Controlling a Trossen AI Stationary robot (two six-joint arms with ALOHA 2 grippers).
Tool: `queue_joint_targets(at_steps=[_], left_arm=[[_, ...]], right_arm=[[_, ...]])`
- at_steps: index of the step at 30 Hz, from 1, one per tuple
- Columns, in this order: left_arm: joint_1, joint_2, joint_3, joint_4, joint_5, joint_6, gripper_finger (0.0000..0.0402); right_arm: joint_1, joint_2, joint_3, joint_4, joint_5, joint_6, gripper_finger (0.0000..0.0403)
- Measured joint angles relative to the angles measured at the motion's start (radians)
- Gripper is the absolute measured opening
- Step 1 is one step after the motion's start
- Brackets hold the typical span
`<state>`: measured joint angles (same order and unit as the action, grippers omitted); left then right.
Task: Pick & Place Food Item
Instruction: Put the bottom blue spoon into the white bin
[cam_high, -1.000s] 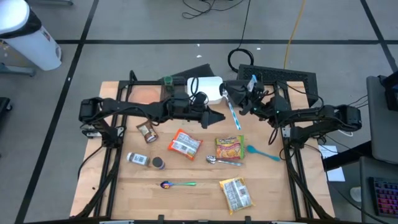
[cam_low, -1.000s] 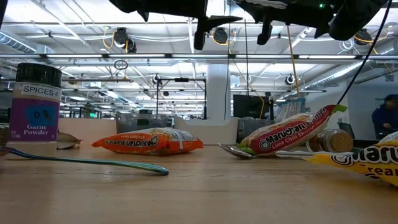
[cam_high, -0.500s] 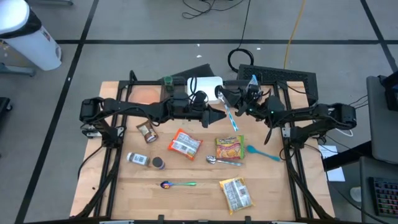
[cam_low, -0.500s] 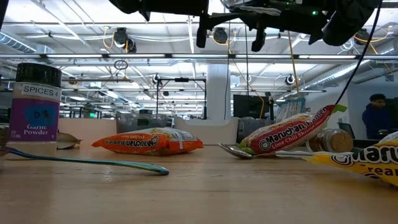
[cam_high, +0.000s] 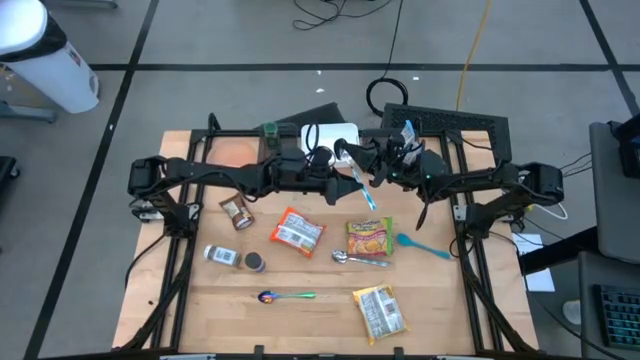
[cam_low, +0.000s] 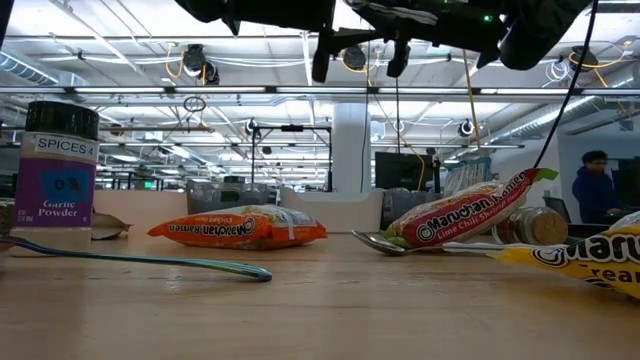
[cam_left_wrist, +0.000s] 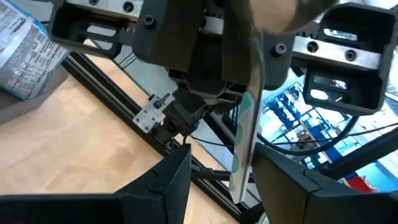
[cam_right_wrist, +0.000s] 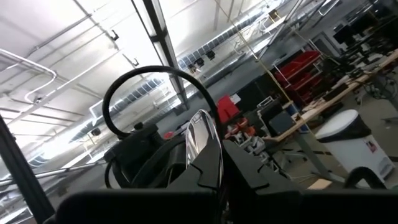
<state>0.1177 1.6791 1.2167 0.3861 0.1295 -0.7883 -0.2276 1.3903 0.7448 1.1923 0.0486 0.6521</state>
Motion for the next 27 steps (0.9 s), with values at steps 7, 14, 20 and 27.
queue_joint_targets(at_steps=[7, 14, 20, 27], left_arm=[[-0.001, 0.0, 0.0, 0.006, -0.014, 0.021, 0.0137], [0.003, 0.0, 0.0, 0.01, -0.018, 0.033, 0.0061], [0.007, 0.0, 0.0, 0.005, -0.021, 0.032, 0.0019], [0.008, 0.0, 0.0, 0.005, -0.021, 0.045, 0.0019]], right_arm=[[0.0, 0.0, 0.0, -0.001, 0.003, 0.001, 0.0], [0.0, 0.0, 0.0, -0.006, 0.007, 0.0, 0.0], [0.0, 0.0, 0.0, -0.005, 0.006, -0.002, 0.0], [0.0, 0.0, 0.0, -0.006, 0.002, -0.001, 0.0]])
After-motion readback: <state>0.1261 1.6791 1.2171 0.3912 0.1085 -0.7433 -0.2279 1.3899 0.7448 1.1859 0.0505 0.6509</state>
